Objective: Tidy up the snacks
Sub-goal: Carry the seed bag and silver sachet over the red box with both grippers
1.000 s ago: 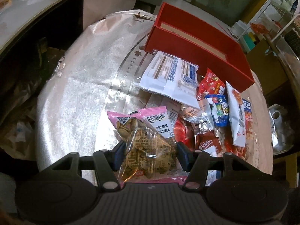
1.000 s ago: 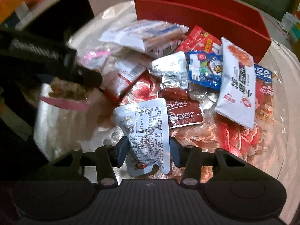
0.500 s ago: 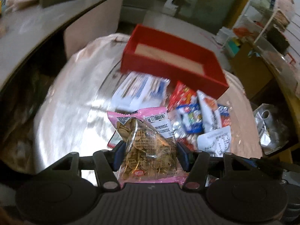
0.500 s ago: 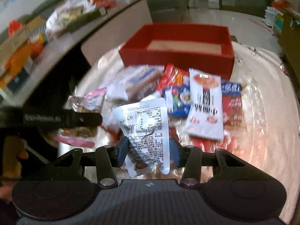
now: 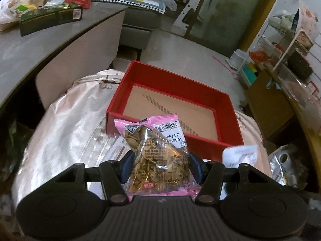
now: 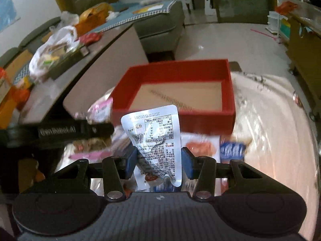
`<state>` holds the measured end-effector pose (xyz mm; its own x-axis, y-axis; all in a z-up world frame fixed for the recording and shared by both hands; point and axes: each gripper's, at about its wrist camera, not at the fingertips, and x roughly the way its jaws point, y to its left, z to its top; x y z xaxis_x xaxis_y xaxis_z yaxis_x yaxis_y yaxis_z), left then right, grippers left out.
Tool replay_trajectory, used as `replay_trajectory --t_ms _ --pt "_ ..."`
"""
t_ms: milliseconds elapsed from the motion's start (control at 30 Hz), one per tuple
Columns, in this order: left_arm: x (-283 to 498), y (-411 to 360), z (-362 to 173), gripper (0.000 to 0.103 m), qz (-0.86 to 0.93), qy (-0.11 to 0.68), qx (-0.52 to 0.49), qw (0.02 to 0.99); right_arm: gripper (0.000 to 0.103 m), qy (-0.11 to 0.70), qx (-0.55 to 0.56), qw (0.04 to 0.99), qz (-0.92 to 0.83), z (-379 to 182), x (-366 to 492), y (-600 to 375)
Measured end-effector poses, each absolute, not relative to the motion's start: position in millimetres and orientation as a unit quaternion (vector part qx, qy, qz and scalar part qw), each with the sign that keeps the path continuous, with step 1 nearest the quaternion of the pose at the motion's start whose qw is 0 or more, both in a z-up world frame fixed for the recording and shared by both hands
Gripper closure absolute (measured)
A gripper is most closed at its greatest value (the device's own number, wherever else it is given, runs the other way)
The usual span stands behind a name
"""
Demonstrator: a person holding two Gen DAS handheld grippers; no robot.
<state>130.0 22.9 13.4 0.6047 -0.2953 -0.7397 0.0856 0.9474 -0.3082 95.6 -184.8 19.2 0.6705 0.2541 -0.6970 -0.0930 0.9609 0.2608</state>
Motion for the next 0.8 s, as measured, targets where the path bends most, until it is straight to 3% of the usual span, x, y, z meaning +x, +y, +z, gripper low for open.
replay_trajectory --t_ms 800 --pt "249 -27 -4 0.052 -0.094 0.396 -0.040 0.913 0.048 0.378 0.090 0.921 0.041 5 214 -216"
